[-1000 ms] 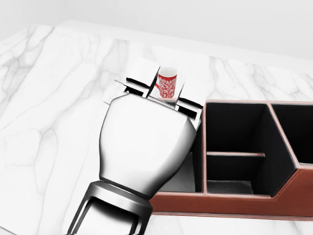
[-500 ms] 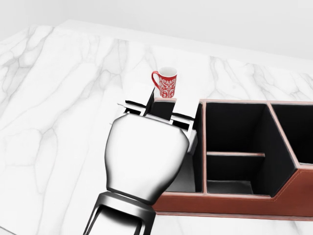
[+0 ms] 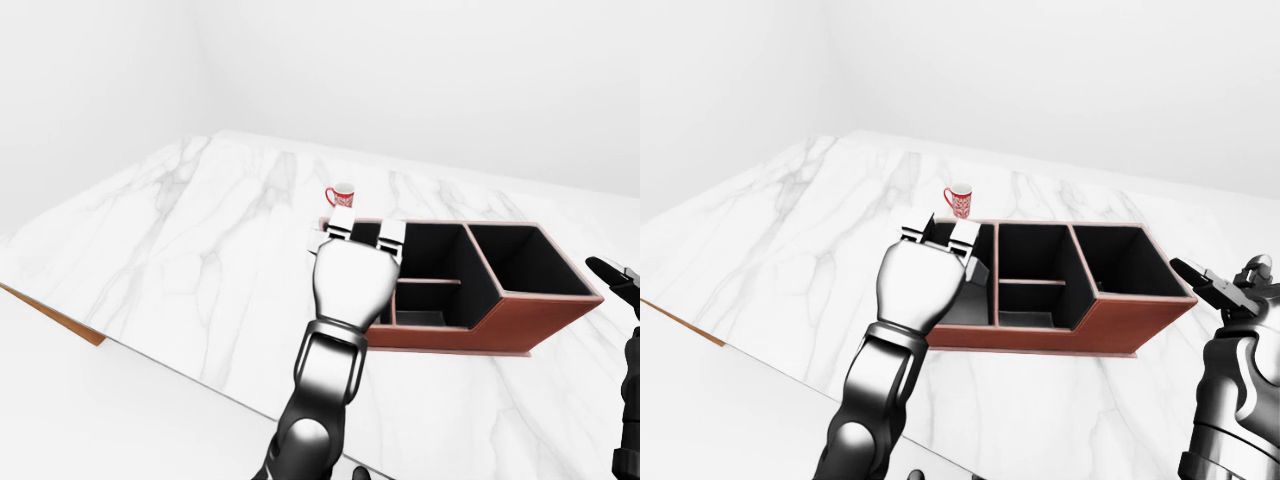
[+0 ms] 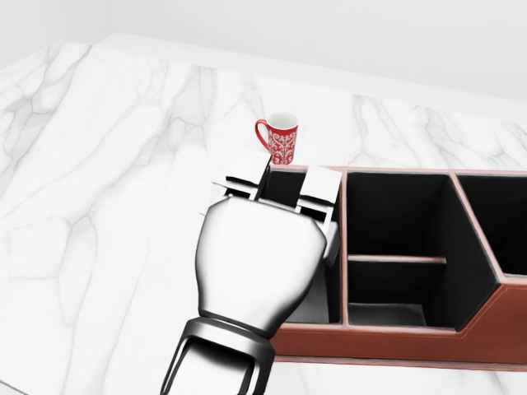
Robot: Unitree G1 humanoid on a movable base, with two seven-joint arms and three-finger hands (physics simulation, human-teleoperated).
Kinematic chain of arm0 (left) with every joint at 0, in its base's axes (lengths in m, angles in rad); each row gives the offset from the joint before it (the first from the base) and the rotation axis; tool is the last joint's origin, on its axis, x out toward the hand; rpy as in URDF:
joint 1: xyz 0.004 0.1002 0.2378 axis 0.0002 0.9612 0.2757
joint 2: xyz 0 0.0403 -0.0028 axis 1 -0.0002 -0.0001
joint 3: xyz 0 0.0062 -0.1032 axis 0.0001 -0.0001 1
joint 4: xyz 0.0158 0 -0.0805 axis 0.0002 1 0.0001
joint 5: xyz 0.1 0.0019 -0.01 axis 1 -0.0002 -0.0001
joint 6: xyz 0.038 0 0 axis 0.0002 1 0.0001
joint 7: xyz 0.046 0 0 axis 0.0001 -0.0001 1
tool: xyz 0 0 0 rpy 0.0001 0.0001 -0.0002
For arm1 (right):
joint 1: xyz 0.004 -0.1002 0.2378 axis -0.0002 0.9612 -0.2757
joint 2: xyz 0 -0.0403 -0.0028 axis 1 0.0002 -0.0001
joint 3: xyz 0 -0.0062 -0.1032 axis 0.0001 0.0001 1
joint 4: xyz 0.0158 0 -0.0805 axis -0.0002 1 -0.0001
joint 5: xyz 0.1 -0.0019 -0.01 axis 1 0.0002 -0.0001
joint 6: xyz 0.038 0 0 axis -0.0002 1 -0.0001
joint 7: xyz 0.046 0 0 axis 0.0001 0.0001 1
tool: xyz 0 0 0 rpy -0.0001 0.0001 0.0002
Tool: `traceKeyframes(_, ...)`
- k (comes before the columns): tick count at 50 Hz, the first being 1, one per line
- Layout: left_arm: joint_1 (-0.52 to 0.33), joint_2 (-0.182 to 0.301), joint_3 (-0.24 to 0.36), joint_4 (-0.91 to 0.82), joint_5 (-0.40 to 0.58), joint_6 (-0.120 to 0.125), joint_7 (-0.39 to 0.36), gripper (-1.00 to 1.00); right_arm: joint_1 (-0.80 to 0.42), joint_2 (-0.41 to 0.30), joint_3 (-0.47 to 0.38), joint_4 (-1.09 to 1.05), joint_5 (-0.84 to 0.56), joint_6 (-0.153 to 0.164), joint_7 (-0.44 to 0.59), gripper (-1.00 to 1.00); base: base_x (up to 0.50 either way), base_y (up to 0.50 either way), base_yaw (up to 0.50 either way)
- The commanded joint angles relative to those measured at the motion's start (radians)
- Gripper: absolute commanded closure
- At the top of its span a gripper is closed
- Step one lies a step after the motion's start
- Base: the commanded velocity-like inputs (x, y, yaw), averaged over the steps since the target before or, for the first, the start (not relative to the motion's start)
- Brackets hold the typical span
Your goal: Pick up the book and place it in the left compartment of the caddy.
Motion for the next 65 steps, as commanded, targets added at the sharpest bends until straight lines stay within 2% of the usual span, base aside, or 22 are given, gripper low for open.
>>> traceKeyframes(1, -0.008, -0.001, 0.003, 0.033, 0.039, 0.000, 0.063, 1.00, 0.000, 0.000, 0.000, 0.000, 0.000, 0.000, 0.000, -1.00, 0.00, 0.00, 0.00)
traceKeyframes(18, -0.003, 0.015, 0.014, 0.085, 0.042, 0.000, 0.086, 1.00, 0.000, 0.000, 0.000, 0.000, 0.000, 0.000, 0.001, -1.00, 0.00, 0.00, 0.00)
traceKeyframes(37, -0.005, 0.022, 0.032, 0.167, 0.014, 0.000, 0.149, 1.00, 0.000, 0.000, 0.000, 0.000, -0.002, 0.000, 0.001, -1.00, 0.00, 0.00, 0.00)
traceKeyframes(65, -0.021, 0.033, 0.056, 0.248, 0.006, 0.000, 0.179, 1.00, 0.001, 0.000, -0.001, -0.001, -0.002, 0.004, -0.001, -1.00, 0.00, 0.00, 0.00)
